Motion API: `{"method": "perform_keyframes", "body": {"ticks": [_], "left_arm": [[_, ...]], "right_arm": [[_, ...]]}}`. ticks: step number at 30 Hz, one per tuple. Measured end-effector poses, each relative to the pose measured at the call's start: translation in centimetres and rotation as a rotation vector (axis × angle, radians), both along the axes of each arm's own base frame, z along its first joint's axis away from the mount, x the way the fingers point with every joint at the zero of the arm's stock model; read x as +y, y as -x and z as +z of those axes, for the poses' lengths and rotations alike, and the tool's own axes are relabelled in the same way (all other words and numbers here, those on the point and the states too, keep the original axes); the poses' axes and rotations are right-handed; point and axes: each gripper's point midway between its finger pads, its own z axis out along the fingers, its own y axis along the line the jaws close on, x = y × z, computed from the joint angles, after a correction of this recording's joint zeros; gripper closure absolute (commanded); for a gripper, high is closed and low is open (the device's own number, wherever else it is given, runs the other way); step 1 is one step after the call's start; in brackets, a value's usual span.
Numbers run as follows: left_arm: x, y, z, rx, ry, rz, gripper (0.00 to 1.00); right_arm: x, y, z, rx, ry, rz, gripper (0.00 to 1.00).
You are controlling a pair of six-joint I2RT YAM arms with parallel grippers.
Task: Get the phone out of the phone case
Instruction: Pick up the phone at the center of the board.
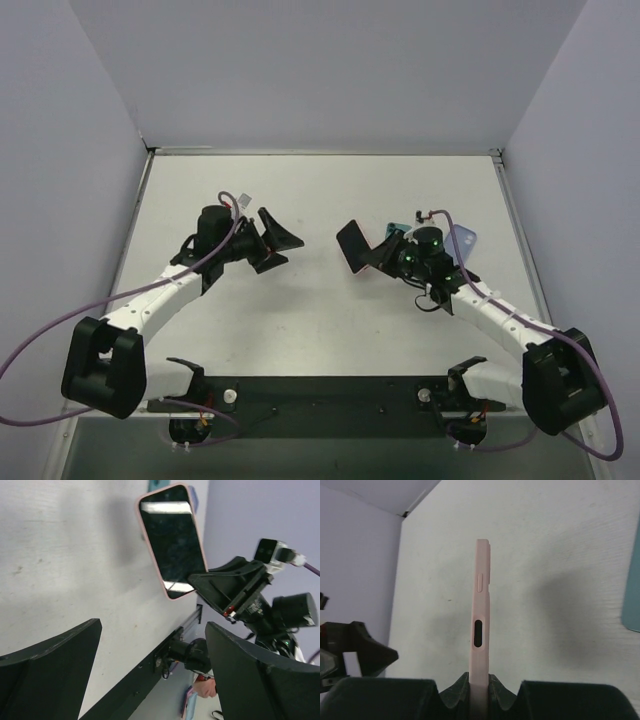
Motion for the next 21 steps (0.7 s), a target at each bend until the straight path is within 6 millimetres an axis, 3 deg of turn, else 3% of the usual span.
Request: {"method": "perform_keyframes", "body": {"ticks": [8,15,21], "left_arm": [[-2.6,0.0,3.1,-0.125,0.310,-0.087,0.03],[-3.3,-0.3,3.7,-0.131,0.430,-0.108,0.03],[-3.8,-0.3,4.0,-0.145,0.459,-0.124,0.03]], "right_arm": [[3.5,0.1,4.3,-0.011,-0.362,0.091,1.00],[4.3,0.1,4.2,0.057,-0.518,0.091,1.00],[4.8,0.1,5.7,0.042,-0.597,0.113,1.00]]}}
